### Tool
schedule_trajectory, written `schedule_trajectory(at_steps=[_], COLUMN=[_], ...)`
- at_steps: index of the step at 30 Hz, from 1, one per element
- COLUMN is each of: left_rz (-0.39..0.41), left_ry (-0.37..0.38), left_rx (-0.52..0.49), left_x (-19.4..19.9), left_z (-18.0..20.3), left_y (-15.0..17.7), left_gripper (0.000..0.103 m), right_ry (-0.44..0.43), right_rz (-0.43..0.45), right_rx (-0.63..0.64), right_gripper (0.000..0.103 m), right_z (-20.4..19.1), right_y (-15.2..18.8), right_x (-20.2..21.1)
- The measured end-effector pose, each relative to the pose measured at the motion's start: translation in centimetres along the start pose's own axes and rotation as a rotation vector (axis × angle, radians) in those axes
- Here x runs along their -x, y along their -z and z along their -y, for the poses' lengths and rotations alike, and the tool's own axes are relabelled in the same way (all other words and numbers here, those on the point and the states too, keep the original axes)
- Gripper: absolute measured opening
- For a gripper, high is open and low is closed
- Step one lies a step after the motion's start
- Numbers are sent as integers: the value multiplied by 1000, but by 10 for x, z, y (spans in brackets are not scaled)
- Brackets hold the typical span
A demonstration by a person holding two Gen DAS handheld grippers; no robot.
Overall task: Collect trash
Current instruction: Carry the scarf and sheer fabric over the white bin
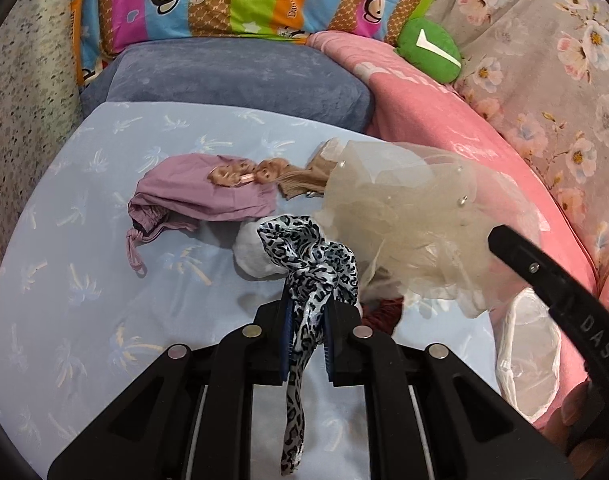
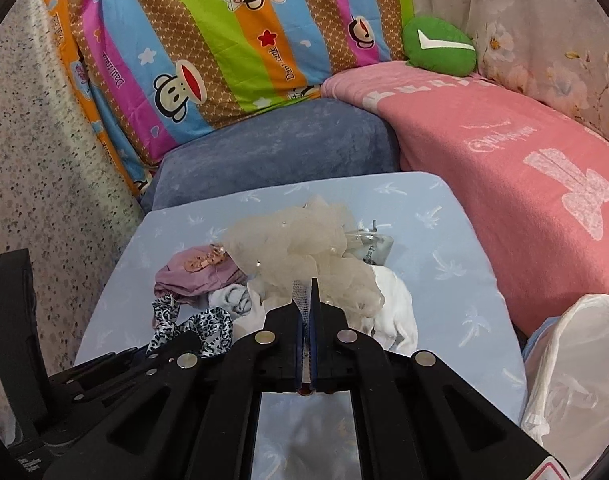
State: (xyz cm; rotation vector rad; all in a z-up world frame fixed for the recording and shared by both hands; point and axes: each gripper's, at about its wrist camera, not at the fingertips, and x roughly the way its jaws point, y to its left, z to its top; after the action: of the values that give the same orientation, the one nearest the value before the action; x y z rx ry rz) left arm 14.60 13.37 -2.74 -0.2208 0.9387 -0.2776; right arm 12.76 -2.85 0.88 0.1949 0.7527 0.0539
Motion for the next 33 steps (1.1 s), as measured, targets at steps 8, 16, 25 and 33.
schedule_trajectory(at_steps=[8, 16, 25, 33], left_rz=[37, 56, 45, 13], left_ry=[37, 85, 145, 199], left_rx=[-68, -152, -256, -335], left_x=[18, 30, 33, 26], left_z=[37, 82, 138, 190], left_y=[3, 12, 29, 44], left_gripper=[12, 12, 12, 12], right_ry=[19, 66, 138, 203], right_rz=[100, 174, 228, 248], right_rx=[-35, -84, -156, -231], right_gripper=[1, 1, 1, 1], right_z=[25, 65, 125, 180], right_y=[-7, -3, 11, 29], right_x=[61, 113, 160, 188])
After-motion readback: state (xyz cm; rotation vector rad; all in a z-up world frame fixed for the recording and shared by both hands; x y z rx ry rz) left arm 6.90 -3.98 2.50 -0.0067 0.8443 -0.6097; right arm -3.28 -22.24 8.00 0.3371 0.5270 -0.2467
